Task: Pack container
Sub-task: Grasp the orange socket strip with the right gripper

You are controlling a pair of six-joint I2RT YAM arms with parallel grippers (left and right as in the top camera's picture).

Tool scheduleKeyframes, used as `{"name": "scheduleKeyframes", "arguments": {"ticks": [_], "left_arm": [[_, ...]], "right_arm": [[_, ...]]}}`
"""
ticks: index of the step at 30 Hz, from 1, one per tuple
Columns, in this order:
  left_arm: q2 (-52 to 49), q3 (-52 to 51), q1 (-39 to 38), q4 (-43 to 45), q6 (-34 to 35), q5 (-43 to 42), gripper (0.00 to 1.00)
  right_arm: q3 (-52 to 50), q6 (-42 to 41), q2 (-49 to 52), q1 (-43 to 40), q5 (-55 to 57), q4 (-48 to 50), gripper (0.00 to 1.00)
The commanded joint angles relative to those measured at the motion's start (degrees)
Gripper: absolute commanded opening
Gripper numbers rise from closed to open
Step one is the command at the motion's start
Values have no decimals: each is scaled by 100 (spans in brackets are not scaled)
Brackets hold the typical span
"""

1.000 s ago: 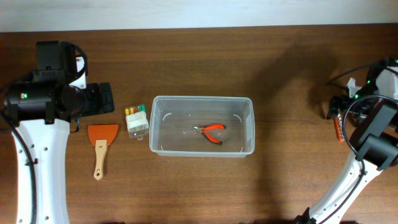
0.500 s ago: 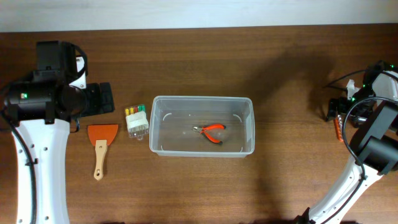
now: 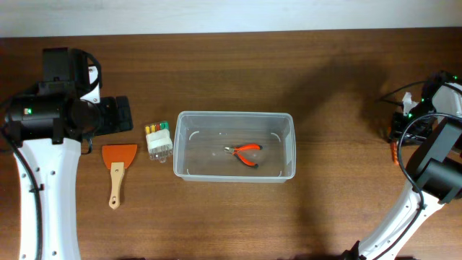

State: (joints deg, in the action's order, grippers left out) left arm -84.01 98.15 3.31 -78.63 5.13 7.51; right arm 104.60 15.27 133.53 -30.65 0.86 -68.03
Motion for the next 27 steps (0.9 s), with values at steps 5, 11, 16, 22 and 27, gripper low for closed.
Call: {"name": "scheduleKeyframes", "arguments": {"ticks": [5, 11, 16, 22, 27], "left_arm": [[50, 37, 22, -9, -94, -17, 99], [50, 37, 22, -11, -94, -17, 99], [50, 37, 22, -9, -94, -17, 99], [50, 37, 22, -7, -94, -15, 99], [50, 37, 22, -4, -94, -15, 99]], "right_arm": [[-372, 50, 575, 63, -479, 59, 10], [-372, 50, 575, 63, -485, 35, 4], [-361, 33, 568, 68, -776, -9, 4], [50, -216, 444, 81, -955, -385, 4], [811, -225, 22, 264, -1322, -892, 4]]}}
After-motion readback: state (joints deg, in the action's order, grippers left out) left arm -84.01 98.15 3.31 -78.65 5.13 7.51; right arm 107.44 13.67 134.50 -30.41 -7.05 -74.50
